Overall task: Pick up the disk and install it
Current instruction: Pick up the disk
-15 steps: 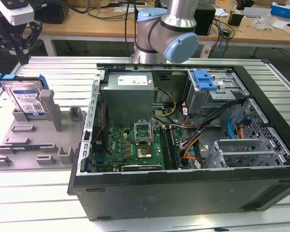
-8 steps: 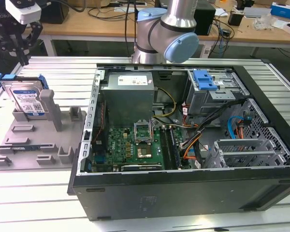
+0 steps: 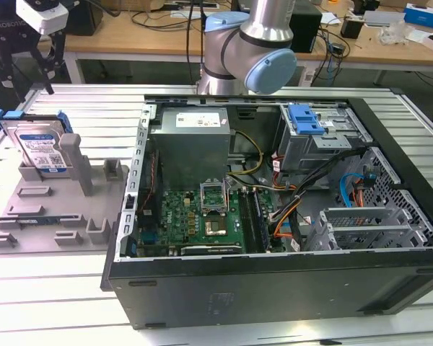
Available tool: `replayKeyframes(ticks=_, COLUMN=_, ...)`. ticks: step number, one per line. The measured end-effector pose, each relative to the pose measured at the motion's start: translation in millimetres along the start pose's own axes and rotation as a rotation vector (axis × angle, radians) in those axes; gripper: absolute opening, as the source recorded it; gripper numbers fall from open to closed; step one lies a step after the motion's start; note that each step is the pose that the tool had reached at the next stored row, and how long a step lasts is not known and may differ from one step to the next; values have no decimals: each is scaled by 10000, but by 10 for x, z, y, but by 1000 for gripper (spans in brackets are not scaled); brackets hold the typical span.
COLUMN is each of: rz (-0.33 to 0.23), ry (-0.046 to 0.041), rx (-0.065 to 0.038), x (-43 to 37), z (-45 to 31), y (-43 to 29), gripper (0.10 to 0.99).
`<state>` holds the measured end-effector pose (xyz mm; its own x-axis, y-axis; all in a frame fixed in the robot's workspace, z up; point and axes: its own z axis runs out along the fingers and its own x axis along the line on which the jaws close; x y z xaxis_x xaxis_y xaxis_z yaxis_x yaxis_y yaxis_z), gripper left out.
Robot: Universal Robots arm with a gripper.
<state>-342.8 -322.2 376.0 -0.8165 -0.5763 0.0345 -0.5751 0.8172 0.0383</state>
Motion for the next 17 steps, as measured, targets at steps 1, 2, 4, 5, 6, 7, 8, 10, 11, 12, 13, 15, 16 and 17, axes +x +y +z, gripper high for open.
replayKeyframes(ticks=1, rz=-264, ry=6, rx=12, x=0, z=1, y=0, gripper=482)
replayKeyframes(ticks=2, rz=-505, ry=13, rx=24, x=-1, z=2, y=1, gripper=482)
replayKeyframes(ticks=4, rz=-908, ry=23, rx=44, x=-1, z=5, y=1, gripper=482)
replayKeyframes(ticks=5, rz=-1119, ry=30, rx=55, x=-1, z=7, y=1, gripper=482)
replayKeyframes(ticks=6, rz=-1396, ry=37, rx=68, x=-1, z=9, y=1, gripper=482)
replayKeyframes(ticks=7, rz=-1681, ry=45, rx=84, x=-1, z=11, y=1, gripper=482)
replayKeyframes(ticks=8, rz=-1829, ry=48, rx=92, x=-1, z=12, y=1, gripper=482)
replayKeyframes(ticks=10, rz=-2152, ry=55, rx=109, x=-2, z=15, y=1, gripper=482)
replayKeyframes(ticks=11, rz=-2411, ry=58, rx=125, x=-3, z=18, y=2, gripper=482)
replayKeyframes(ticks=12, rz=-2667, ry=61, rx=140, x=-3, z=21, y=3, gripper=482)
replayKeyframes(ticks=13, rz=-2930, ry=65, rx=155, x=-4, z=23, y=4, gripper=482)
replayKeyframes(ticks=15, rz=-3217, ry=67, rx=172, x=-5, z=26, y=5, gripper=482)
replayKeyframes(ticks=16, rz=-3383, ry=70, rx=181, x=-6, z=27, y=6, gripper=482)
replayKeyframes(ticks=17, rz=-3508, ry=71, rx=187, x=-7, z=28, y=7, gripper=482)
